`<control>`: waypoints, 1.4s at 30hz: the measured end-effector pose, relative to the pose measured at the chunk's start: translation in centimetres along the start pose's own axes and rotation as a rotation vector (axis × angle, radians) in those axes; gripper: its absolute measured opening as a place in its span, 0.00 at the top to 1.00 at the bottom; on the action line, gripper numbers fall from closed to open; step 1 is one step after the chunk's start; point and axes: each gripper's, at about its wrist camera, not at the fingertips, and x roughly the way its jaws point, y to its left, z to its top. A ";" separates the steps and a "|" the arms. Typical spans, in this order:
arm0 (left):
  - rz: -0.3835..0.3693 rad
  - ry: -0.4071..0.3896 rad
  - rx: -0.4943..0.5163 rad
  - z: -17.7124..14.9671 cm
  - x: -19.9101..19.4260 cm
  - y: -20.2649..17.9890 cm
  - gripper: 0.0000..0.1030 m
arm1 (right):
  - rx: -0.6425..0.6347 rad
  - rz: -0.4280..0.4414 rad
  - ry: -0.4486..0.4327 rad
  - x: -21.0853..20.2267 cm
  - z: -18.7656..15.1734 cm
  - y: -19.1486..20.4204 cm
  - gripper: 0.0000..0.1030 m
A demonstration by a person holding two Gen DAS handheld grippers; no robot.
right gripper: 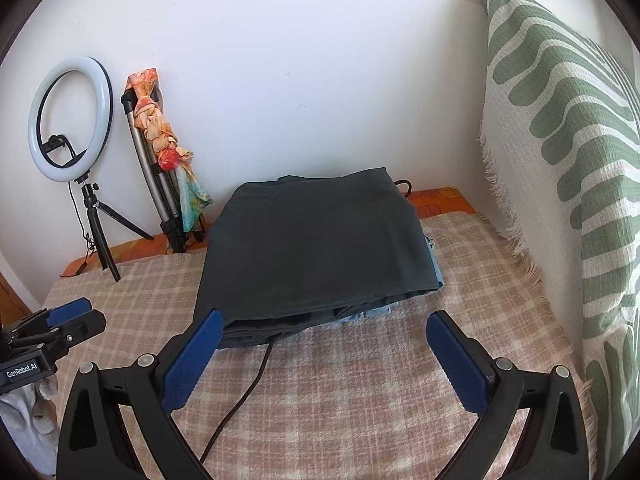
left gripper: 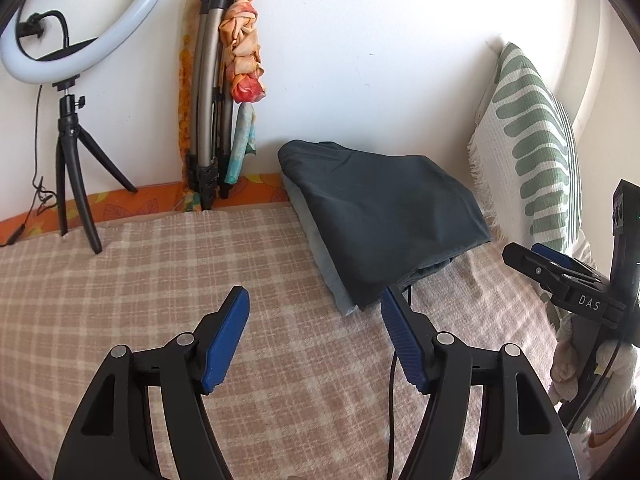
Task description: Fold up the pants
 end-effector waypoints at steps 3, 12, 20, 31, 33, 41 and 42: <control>0.012 -0.010 0.021 -1.4 -1.4 0.1 0.34 | 0.004 -0.018 -0.004 -1.3 -1.7 1.0 0.00; 0.021 -0.036 0.036 -5.2 -4.8 1.2 0.30 | 0.016 -0.028 -0.019 -4.3 -5.8 3.9 0.00; 0.010 -0.053 0.029 -7.2 -6.6 1.4 0.28 | 0.043 -0.050 -0.065 -5.8 -7.6 5.2 0.00; 0.044 -0.072 0.054 -8.5 -7.4 1.9 0.27 | 0.038 -0.027 -0.079 -5.9 -8.7 6.7 0.00; 0.042 -0.062 0.049 -8.6 -7.3 2.0 0.27 | 0.020 -0.034 -0.090 -6.0 -8.7 7.0 0.00; 0.067 -0.064 0.068 -8.8 -7.5 1.5 0.27 | -0.005 -0.053 -0.109 -6.5 -8.7 7.4 0.00; 0.070 -0.063 0.069 -8.8 -7.5 1.5 0.27 | -0.003 -0.049 -0.105 -6.4 -8.8 7.3 0.00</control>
